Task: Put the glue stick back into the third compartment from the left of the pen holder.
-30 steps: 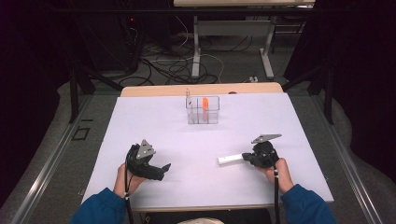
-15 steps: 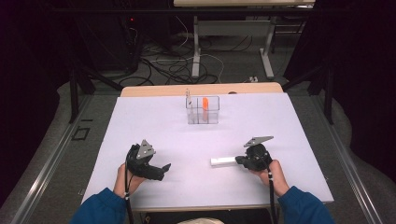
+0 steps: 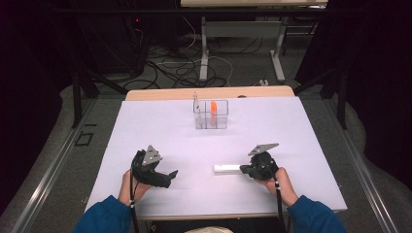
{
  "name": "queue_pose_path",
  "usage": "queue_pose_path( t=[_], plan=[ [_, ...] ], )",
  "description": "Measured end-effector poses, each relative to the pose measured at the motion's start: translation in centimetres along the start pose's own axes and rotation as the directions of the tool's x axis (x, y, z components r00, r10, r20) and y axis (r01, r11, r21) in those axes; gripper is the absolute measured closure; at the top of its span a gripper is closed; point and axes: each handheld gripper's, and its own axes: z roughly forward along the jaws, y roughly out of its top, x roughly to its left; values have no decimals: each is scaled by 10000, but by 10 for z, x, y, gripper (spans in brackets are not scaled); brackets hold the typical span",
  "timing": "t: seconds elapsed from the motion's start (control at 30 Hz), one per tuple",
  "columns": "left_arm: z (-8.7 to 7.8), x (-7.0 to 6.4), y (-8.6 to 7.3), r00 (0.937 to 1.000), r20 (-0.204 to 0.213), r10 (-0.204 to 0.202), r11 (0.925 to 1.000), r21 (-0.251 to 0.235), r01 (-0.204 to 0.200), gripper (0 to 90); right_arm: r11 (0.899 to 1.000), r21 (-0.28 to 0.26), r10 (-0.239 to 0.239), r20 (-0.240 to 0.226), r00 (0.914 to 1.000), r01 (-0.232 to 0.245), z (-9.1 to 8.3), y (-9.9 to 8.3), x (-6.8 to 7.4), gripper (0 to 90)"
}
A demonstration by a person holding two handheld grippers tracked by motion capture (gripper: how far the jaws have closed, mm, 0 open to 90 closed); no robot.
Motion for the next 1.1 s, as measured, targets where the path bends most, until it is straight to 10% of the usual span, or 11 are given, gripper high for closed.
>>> queue_pose_path(
  t=[0.53,1.1],
  plan=[
    [-1,0,0,10000,58,-20,10000,83,19,0,9994,-175,-290,-51,9996,289,4,2,7,899],
    [-1,1,0,10000,55,18,10000,96,-18,0,9944,268,-1022,-183,9946,1027,-15,6,1,482]
  ],
)
